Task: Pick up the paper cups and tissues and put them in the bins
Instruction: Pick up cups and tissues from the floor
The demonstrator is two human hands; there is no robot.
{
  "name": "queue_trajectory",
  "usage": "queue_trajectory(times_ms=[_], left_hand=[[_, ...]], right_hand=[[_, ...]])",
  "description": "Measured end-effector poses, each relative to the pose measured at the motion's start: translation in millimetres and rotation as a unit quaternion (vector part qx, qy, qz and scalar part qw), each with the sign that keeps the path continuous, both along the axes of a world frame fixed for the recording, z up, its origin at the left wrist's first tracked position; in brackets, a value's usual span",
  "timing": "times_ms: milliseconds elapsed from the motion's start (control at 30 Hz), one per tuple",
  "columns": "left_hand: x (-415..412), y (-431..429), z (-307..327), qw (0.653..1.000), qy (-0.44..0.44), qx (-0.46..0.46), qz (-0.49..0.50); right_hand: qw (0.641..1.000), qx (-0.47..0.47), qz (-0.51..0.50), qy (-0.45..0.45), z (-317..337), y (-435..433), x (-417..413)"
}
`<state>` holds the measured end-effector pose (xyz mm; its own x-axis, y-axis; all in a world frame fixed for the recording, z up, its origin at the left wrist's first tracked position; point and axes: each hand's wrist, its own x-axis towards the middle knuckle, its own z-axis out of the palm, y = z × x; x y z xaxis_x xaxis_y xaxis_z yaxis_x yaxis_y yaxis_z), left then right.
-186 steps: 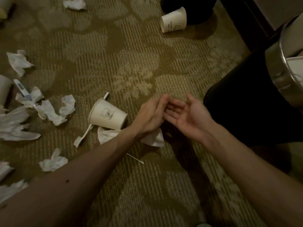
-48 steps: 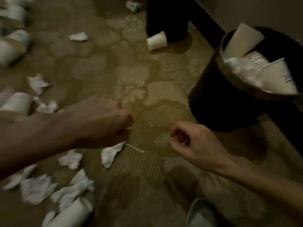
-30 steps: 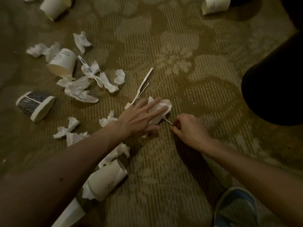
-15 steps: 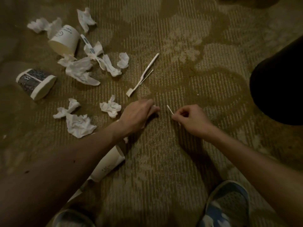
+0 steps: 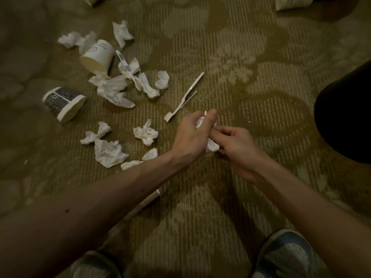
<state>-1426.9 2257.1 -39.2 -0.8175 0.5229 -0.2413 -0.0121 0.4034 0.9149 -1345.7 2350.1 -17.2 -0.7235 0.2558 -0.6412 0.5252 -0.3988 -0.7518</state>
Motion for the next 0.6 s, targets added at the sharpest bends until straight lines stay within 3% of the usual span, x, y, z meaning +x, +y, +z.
queue_trajectory(times_ms=[267, 433, 600], left_hand=[[-46, -48, 100, 0.992, 0.066, -0.098, -0.040], [-57, -100, 137, 0.990, 0.029, -0.126, 0.054], [-37, -127, 115, 0.988, -0.052, -0.043, 0.141]], right_hand=[[0.976, -0.123, 0.063, 0.166, 60, -39, -26], [0.959, -0.080, 0.093, 0.255, 84, -79, -53], [0.966, 0.022, 0.116, 0.230, 67, -113, -59]])
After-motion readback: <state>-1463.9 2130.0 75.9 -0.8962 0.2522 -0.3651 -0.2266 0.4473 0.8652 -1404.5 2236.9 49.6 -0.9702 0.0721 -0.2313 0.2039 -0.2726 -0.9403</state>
